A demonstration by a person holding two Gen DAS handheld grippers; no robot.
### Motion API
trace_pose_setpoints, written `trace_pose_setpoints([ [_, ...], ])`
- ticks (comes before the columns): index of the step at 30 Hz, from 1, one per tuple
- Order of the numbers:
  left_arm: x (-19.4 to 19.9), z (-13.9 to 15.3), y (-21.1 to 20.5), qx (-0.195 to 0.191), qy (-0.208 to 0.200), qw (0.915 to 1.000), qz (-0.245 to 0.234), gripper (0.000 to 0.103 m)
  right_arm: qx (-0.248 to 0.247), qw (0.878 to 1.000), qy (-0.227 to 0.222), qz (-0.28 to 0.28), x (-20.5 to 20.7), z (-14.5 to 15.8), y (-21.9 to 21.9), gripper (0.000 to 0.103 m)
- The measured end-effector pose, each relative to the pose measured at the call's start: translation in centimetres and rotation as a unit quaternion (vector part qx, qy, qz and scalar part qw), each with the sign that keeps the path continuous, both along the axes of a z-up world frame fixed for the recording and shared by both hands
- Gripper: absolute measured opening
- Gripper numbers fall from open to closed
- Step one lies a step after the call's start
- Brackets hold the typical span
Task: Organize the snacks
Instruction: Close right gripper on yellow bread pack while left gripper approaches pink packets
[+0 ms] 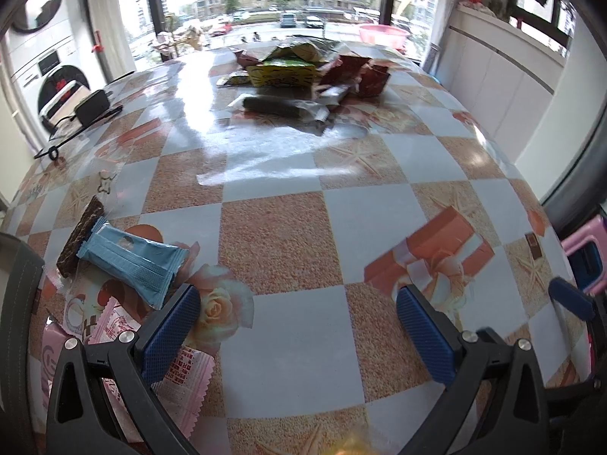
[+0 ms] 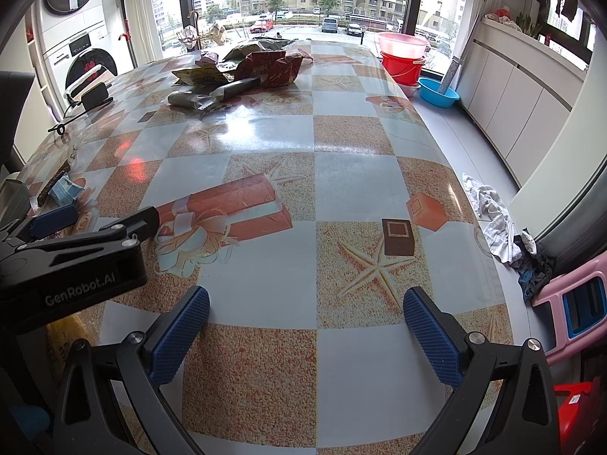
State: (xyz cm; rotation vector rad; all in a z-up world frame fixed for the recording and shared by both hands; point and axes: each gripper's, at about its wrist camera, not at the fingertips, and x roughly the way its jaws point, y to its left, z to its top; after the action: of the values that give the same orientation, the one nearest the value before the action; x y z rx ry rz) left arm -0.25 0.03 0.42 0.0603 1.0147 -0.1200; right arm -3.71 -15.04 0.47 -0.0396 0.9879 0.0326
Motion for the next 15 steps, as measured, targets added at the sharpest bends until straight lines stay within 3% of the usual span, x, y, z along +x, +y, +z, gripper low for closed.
trace_pose_setpoints([
  [4, -0.1, 0.2, 0.1, 0.012, 0.075, 0.9971, -0.004, 0.103, 0.000, 1.000, 0.000, 0.000, 0.0, 0.0, 0.0, 0.103],
  [9, 1.2, 0.3, 0.1, 0.017, 0.166, 0.9859, -0.002, 0.103, 0.000, 1.000, 0.000, 0.000, 0.0, 0.0, 0.0, 0.103],
  [12, -0.8, 3.6, 1.3, 0.025, 0.090, 0.9956, 0.004, 0.103, 0.000, 1.000, 0.000, 0.000, 0.0, 0.0, 0.0, 0.103],
  [15, -3.8, 6.2, 3.1, 0.065, 0.024, 0.9976, -0.009, 0.103, 0.000, 1.000, 0.001, 0.000, 0.0, 0.0, 0.0, 0.103],
])
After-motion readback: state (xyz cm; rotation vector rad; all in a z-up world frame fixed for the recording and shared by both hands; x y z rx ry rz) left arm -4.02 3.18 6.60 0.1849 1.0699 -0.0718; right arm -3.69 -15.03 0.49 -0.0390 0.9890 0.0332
